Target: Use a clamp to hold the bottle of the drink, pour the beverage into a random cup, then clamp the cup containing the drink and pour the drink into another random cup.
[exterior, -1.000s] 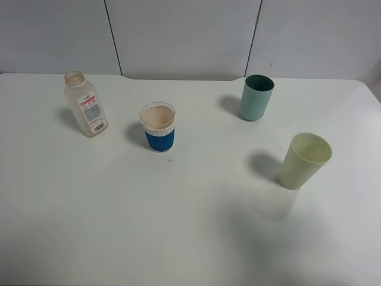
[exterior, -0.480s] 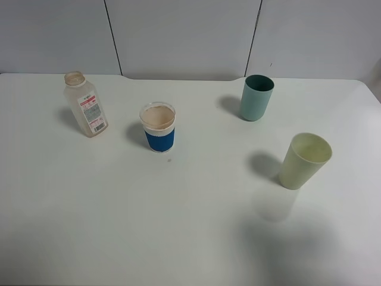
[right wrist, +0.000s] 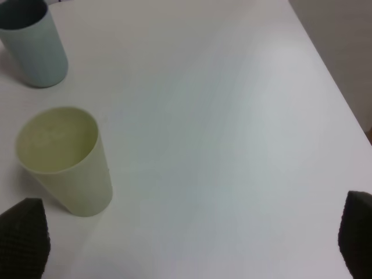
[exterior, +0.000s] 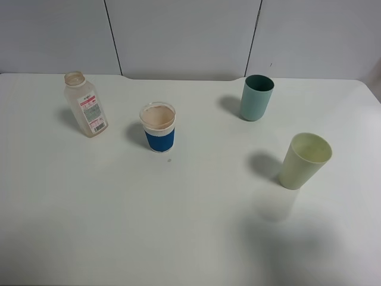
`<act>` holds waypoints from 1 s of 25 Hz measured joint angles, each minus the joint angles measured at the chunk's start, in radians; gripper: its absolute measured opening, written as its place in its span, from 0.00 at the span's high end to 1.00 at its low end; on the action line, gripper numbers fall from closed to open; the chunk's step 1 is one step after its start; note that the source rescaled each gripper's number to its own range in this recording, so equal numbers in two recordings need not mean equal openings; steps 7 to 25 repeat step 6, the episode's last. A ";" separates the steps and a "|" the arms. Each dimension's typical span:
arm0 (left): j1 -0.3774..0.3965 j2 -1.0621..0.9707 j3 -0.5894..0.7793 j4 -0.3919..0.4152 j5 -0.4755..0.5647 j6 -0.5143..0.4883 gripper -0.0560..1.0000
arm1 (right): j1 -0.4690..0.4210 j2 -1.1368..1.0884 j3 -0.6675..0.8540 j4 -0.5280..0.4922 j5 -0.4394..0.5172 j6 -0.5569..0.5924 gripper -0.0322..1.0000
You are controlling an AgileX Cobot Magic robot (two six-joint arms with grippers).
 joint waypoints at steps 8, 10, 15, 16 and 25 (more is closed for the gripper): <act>0.000 0.000 0.000 0.000 0.000 0.000 0.00 | 0.000 0.000 0.000 -0.001 0.000 0.000 0.00; 0.000 0.000 0.000 0.000 0.000 0.000 0.00 | 0.000 0.000 0.000 -0.001 0.000 0.000 0.00; 0.000 0.000 0.000 0.000 0.000 0.000 0.00 | 0.000 0.000 0.000 -0.001 0.000 0.000 0.00; 0.000 0.000 0.000 0.000 0.000 0.000 0.00 | 0.000 0.000 0.000 -0.001 0.000 0.000 0.00; 0.000 0.000 0.000 0.000 0.000 0.000 0.00 | 0.000 0.000 0.000 -0.001 0.000 0.000 0.00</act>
